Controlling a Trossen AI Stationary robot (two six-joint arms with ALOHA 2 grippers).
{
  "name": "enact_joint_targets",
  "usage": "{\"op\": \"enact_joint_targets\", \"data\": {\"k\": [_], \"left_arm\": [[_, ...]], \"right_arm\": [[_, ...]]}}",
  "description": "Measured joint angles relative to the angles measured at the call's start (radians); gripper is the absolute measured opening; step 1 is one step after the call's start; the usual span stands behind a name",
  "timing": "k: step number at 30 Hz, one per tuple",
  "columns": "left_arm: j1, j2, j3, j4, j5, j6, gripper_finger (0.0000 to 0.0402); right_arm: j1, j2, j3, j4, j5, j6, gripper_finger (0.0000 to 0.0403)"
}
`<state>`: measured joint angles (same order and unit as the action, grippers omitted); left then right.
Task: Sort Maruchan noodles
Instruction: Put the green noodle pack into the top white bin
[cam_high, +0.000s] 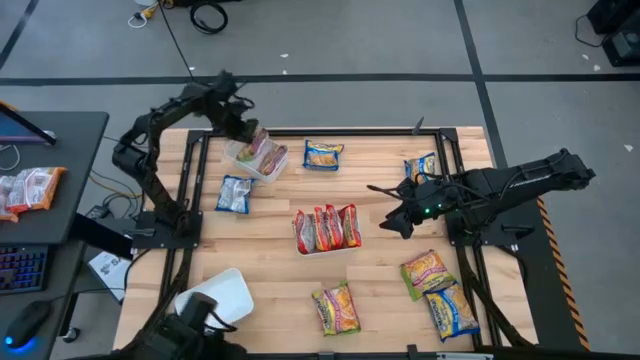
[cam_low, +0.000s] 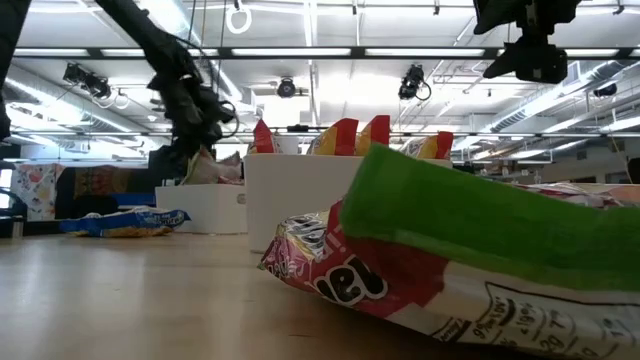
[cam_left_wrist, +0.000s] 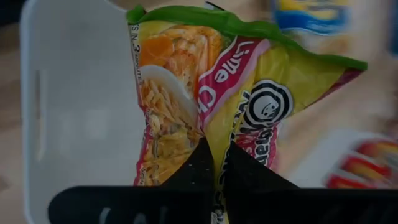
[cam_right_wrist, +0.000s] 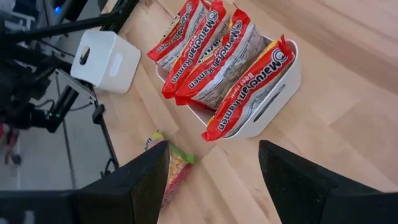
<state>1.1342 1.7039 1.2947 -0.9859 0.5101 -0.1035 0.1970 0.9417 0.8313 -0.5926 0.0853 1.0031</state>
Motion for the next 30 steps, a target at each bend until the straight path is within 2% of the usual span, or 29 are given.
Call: {"op": "enact_joint_targets", "data": {"k": [6, 8, 11, 15, 19, 30], "left_arm": [[0.065, 0.0, -0.103, 0.109, 0.335, 0.12, 0.0017], [0.064, 0.0, -0.16, 0.202, 0.396, 0.111, 0.0017], [0.062, 0.0, -0.254, 0.349, 0.413, 0.048, 0.0017], [0.063, -0.003, -0.356, 0.515, 0.487, -0.026, 0.0017], [0.059, -0.003, -0.4, 0.553, 0.505, -0.043, 0.0025], [0.057, -0.004, -0.405, 0.584, 0.468, -0.022, 0.0024]], "right_arm": [[0.0, 0.004, 0.0, 0.045, 0.004, 0.067, 0.0252], [-0.004, 0.009, 0.0, 0.076, 0.015, 0.053, 0.0252], [-0.028, 0.029, 0.0, 0.119, 0.023, 0.022, 0.0252], [-0.063, 0.087, 0.0, 0.196, 0.027, -0.018, 0.0252], [-0.103, 0.2, 0.036, 0.348, 0.042, -0.084, 0.0249], [-0.303, 0.717, 0.503, 0.3, 0.054, -0.406, 0.0242]]}}
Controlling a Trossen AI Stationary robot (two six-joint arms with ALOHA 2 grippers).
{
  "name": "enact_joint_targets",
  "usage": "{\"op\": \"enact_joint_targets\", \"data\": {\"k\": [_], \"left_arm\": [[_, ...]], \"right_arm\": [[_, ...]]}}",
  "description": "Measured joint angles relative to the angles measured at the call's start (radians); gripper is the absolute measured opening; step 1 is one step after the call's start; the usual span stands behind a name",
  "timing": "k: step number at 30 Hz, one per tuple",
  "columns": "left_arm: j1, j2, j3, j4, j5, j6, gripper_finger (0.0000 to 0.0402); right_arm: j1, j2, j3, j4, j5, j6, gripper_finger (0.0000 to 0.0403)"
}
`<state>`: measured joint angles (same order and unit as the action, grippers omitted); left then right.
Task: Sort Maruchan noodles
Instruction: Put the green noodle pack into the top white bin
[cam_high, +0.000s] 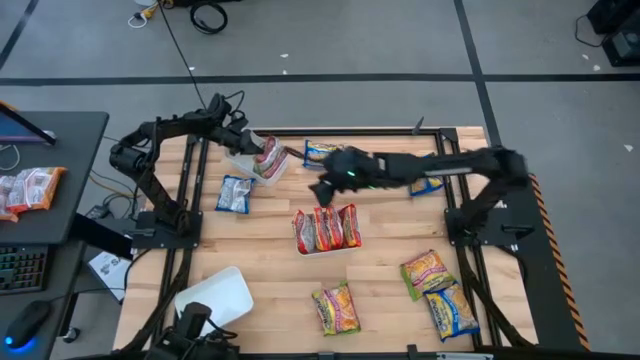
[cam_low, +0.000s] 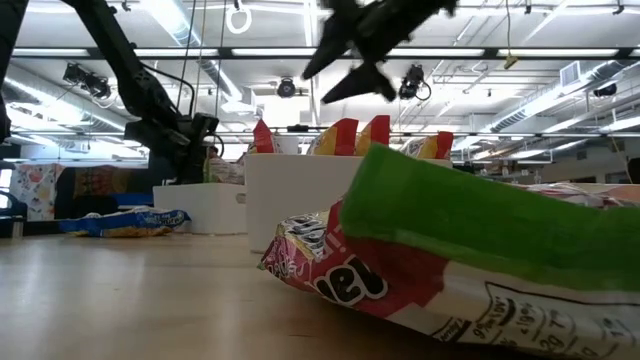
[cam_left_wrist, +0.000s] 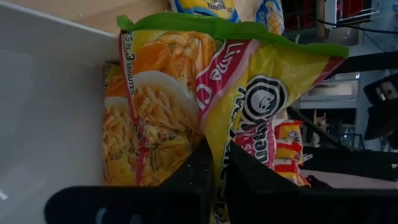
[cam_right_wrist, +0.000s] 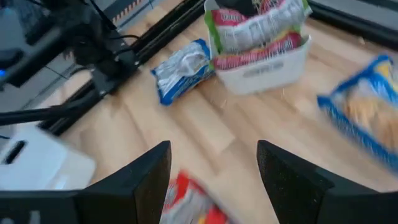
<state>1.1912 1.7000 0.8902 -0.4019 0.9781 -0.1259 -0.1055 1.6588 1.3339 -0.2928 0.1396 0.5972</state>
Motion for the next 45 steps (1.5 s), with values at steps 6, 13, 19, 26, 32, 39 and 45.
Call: {"op": "enact_joint_targets", "data": {"k": [6, 13, 19, 26, 32, 39, 45], "left_arm": [[0.0, 0.0, 0.003, 0.003, -0.021, -0.012, 0.0024], [0.006, 0.002, 0.063, -0.009, -0.083, -0.072, 0.0023], [0.006, 0.002, 0.092, -0.045, -0.144, -0.069, 0.0023], [0.006, -0.001, 0.087, -0.088, -0.178, -0.062, 0.0023], [-0.002, -0.004, 0.088, -0.102, -0.195, -0.096, 0.0023], [-0.062, -0.005, 0.09, -0.147, -0.22, -0.057, 0.0034], [-0.094, -0.005, 0.086, -0.093, -0.269, -0.109, 0.0058]], "right_arm": [[-0.082, 0.228, 0.21, 0.0, -0.043, -0.095, 0.0242], [-0.125, 0.401, 0.322, 0.006, -0.027, -0.13, 0.0242], [-0.128, 0.557, 0.371, 0.121, -0.031, -0.114, 0.0241], [-0.129, 0.728, 0.537, 0.058, 0.025, -0.065, 0.0225], [-0.133, 0.805, 0.693, 0.026, 0.078, -0.169, 0.0209], [-0.17, 0.806, 0.727, -0.019, 0.072, -0.222, 0.0207], [-0.176, 0.804, 0.727, -0.023, 0.05, -0.239, 0.0207]]}}
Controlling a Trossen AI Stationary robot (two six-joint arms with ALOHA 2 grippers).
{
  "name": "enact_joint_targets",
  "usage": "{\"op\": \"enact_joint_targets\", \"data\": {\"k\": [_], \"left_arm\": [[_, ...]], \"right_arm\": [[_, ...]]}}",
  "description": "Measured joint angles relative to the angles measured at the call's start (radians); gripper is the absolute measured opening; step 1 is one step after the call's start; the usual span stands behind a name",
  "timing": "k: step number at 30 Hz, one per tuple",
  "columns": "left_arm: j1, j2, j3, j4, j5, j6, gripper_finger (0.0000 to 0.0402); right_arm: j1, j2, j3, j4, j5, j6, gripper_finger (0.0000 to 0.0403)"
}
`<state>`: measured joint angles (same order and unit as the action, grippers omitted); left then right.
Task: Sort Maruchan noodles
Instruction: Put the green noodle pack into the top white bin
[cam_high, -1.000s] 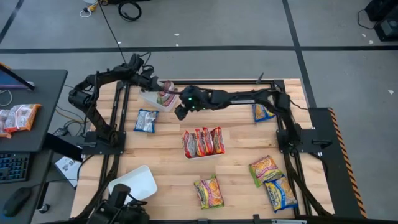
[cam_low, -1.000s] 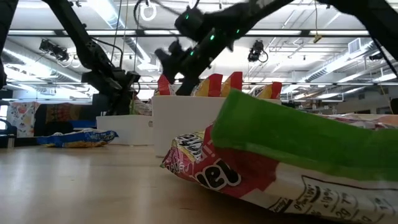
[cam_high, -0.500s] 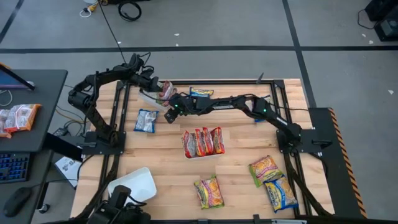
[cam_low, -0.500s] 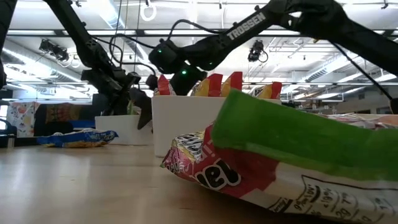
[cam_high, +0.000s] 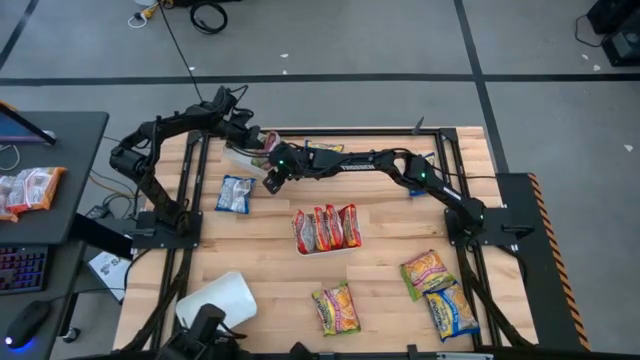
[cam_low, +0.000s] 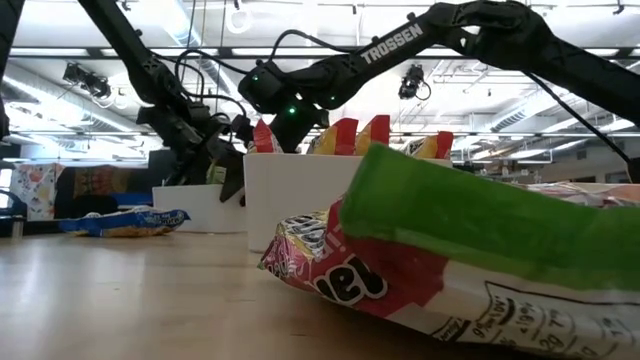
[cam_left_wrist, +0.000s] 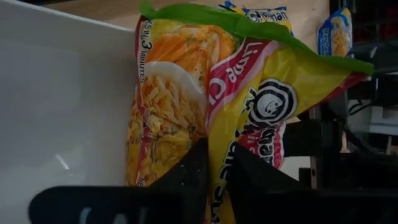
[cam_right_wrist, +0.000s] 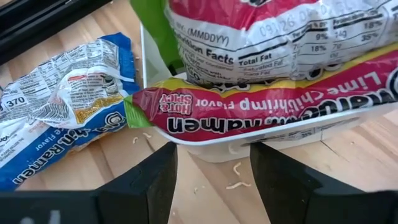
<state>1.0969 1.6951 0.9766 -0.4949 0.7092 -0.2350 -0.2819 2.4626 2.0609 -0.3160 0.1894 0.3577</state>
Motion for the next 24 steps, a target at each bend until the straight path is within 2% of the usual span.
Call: {"op": "enact_joint_targets", "data": {"k": [4, 15, 18, 24], "left_arm": [[0.016, 0.003, 0.005, 0.006, 0.014, -0.009, 0.0082], [0.036, -0.006, 0.083, -0.033, 0.007, 0.01, 0.0182], [0.035, -0.035, 0.102, -0.034, -0.01, 0.01, 0.0193], [0.037, -0.068, 0.14, -0.117, -0.128, 0.045, 0.0195]], "right_arm": [[0.005, -0.002, 0.002, -0.016, 0.011, -0.002, 0.0206], [0.004, -0.003, 0.004, -0.008, 0.013, -0.001, 0.0206], [0.002, -0.004, 0.005, -0.017, 0.012, -0.001, 0.0206], [0.005, -0.005, 0.005, -0.038, -0.014, 0.0, 0.0206]]}}
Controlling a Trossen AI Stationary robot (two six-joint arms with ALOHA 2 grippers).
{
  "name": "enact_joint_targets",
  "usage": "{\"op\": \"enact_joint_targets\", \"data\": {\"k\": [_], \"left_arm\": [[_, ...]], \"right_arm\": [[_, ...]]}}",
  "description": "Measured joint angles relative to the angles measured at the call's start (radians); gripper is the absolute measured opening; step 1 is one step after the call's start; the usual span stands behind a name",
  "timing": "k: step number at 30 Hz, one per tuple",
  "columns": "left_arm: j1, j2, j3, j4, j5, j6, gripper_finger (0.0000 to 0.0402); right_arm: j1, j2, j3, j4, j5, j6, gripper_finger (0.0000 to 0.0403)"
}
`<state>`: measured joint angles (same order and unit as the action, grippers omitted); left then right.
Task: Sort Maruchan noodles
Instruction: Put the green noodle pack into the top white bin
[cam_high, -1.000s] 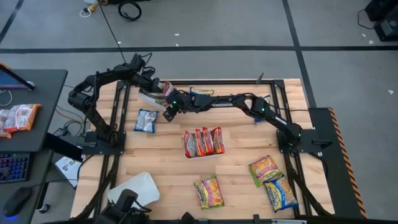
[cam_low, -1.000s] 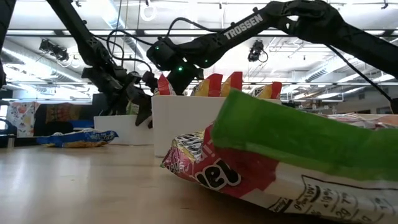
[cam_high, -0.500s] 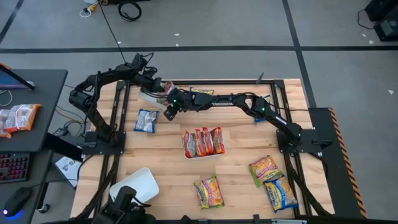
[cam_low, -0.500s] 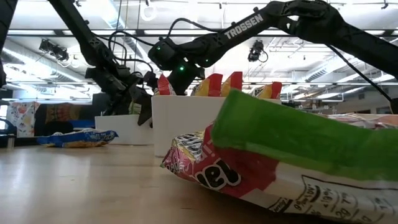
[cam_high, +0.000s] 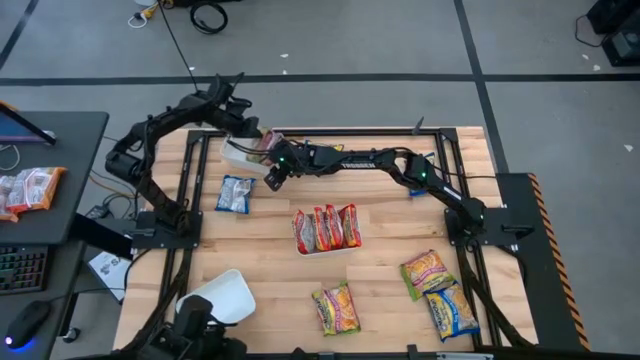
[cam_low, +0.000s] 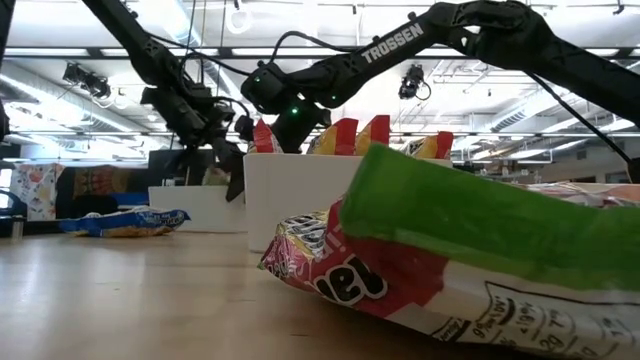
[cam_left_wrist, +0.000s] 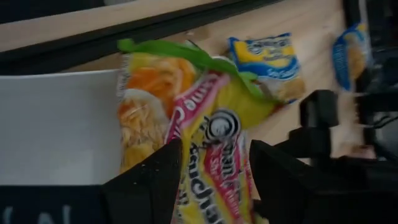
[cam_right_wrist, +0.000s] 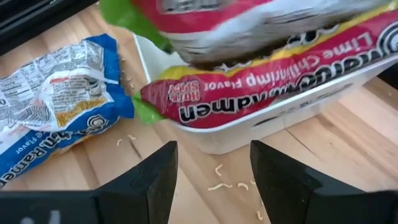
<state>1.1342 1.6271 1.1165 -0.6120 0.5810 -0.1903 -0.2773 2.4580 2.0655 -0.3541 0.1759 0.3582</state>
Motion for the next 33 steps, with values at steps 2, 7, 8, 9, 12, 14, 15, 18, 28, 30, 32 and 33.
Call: {"op": "enact_joint_targets", "data": {"k": [2, 7, 8, 9, 12, 14, 15, 18, 28, 30, 32, 33], "left_arm": [[0.0, -0.003, 0.006, -0.03, -0.029, 0.019, 0.0195], [0.005, -0.004, 0.03, -0.077, -0.058, 0.052, 0.0195], [0.005, -0.004, 0.037, -0.081, -0.059, 0.054, 0.0195], [0.006, -0.005, 0.044, -0.084, -0.065, 0.057, 0.0195], [0.007, -0.006, 0.073, -0.107, -0.14, 0.084, 0.0195], [0.007, -0.007, 0.089, -0.129, -0.262, 0.119, 0.0195], [0.007, -0.007, 0.09, -0.135, -0.327, 0.138, 0.0195], [0.009, -0.007, 0.084, -0.152, -0.47, 0.188, 0.0194], [-0.076, -0.004, -0.102, 0.013, -0.581, 0.203, 0.0164], [-0.1, -0.004, -0.14, 0.042, -0.634, 0.207, 0.0157], [-0.131, -0.004, -0.156, 0.039, -0.706, 0.228, 0.0152], [-0.141, -0.004, -0.158, 0.044, -0.714, 0.239, 0.0149]], "right_arm": [[0.0, 0.0, 0.0, -0.004, -0.002, -0.001, 0.0206], [0.006, 0.0, 0.0, -0.008, -0.023, -0.002, 0.0206], [0.007, 0.0, 0.0, -0.011, -0.032, -0.002, 0.0206], [0.007, 0.0, 0.0, -0.016, -0.037, -0.003, 0.0206], [0.007, -0.002, 0.0, -0.043, -0.039, -0.012, 0.0206], [0.007, -0.007, -0.001, -0.065, -0.038, -0.02, 0.0206], [0.007, -0.01, -0.001, -0.062, -0.038, -0.023, 0.0206], [0.008, -0.024, -0.001, -0.056, -0.033, -0.04, 0.0206], [0.008, -0.026, -0.002, -0.049, -0.015, -0.047, 0.0206], [0.008, -0.025, -0.002, -0.044, -0.015, -0.047, 0.0206], [0.008, -0.025, -0.002, -0.041, -0.015, -0.047, 0.0206], [0.008, -0.025, -0.002, -0.041, -0.015, -0.047, 0.0206]]}}
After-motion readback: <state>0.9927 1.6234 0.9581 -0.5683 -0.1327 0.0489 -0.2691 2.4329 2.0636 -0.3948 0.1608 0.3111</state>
